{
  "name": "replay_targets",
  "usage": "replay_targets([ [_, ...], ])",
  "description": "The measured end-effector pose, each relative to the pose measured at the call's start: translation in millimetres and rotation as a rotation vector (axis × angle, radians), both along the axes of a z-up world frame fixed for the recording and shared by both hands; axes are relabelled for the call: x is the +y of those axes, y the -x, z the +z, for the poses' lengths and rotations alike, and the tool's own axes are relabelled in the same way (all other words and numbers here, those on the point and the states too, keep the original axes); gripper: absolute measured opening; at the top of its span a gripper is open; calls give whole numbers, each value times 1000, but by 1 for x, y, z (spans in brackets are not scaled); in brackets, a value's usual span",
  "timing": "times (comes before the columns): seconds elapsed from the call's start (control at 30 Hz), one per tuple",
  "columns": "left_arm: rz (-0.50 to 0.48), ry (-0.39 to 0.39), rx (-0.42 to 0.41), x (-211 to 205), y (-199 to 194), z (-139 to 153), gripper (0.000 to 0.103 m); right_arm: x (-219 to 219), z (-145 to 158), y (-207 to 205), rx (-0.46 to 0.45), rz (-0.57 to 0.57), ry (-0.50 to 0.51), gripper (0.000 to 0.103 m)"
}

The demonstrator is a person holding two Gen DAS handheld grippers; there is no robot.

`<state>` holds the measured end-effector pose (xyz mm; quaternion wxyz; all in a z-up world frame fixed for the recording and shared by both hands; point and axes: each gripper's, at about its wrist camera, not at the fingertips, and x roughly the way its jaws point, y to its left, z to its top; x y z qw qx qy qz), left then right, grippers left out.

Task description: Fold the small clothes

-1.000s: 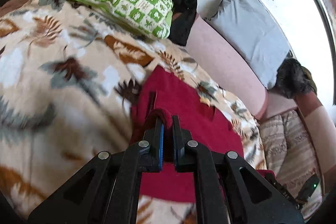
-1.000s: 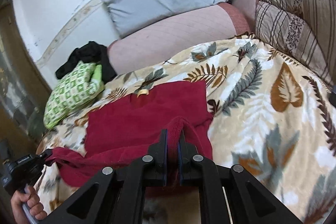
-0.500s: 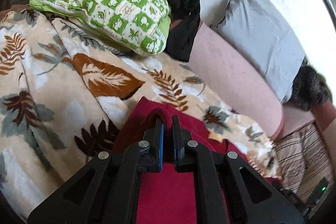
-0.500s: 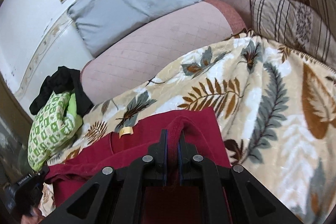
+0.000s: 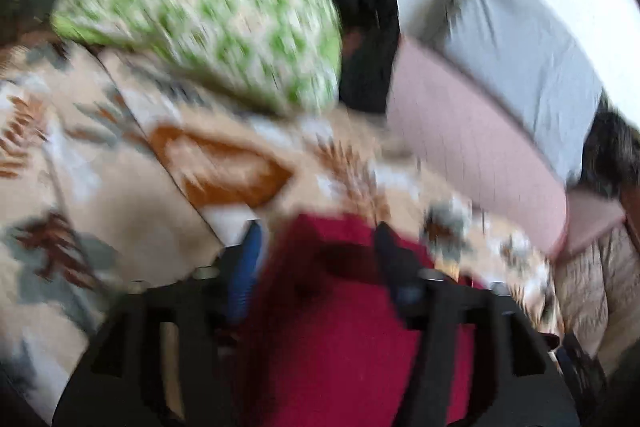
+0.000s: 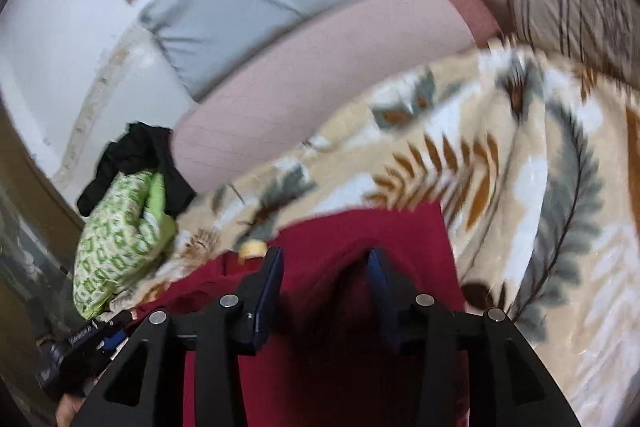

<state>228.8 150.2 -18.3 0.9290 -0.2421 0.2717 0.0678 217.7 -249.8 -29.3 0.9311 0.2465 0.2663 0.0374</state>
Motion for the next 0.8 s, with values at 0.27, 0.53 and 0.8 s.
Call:
replay_targets([
  [0.27, -221, -69, 33, -39, -14, -2, 70, 30, 8, 5, 9, 48, 213, 43],
  [0.53, -270, -68, 231, -51, -64, -52, 69, 59, -28, -70, 174, 148, 220, 43],
  [0.8, -292, -321, 289, -81, -67, -73, 72, 72, -67, -95, 299, 234, 332, 50],
])
